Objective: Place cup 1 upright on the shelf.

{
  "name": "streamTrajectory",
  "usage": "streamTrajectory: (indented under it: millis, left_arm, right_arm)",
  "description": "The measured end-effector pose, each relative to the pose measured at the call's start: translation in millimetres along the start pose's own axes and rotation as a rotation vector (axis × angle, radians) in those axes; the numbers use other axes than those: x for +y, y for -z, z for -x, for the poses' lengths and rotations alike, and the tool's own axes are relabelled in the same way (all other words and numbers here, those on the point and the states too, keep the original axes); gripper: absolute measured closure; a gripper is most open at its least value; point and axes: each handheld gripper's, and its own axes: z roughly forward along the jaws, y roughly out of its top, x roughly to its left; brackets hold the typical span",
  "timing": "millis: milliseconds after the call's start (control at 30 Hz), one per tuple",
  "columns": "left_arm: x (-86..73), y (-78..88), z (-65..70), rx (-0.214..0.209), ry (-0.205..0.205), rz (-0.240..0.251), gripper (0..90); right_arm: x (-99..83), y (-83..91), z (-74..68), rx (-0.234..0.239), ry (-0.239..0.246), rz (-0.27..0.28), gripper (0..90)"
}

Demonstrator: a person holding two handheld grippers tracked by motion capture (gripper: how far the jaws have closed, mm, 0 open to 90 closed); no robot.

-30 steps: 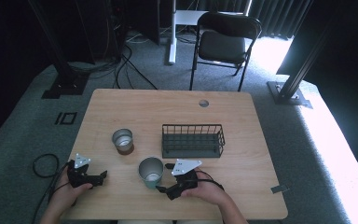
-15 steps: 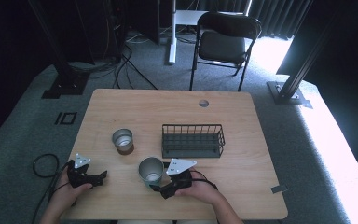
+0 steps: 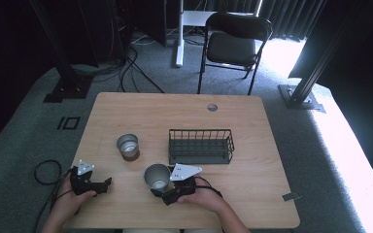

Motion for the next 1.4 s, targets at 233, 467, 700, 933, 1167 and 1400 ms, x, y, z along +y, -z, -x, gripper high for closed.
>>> streamTrajectory:
  millis: [233,467,700,933,1167,1400]
  left_arm:
    - [0.0,0.0,0.0,0.000,0.000,0.000,0.5]
    - [0.0,0.0,0.0,0.000,0.001,0.000,0.5]
    - [0.0,0.0,0.0,0.000,0.001,0.000,0.5]
    - [0.0,0.0,0.0,0.000,0.000,0.000,0.5]
    - [0.0,0.0,0.0,0.000,0.000,0.000,0.5]
    - [0.0,0.0,0.1,0.000,0.002,0.000,0.5]
  right_arm:
    - [2.6,-1.8,-1.0,-0.009,-0.002,0.031,11.5]
    - [1.9,-4.0,-3.8,-0.020,-0.017,0.048,12.9]
    - [5.7,-3.4,-6.0,0.000,-0.041,0.032,13.1]
    - [14.4,0.8,-5.2,-0.025,-0.058,0.047,13.1]
    - [24.6,5.7,-6.7,-0.013,-0.062,0.050,13.2]
    - [36.3,11.3,-7.1,-0.025,-0.069,0.068,13.2]
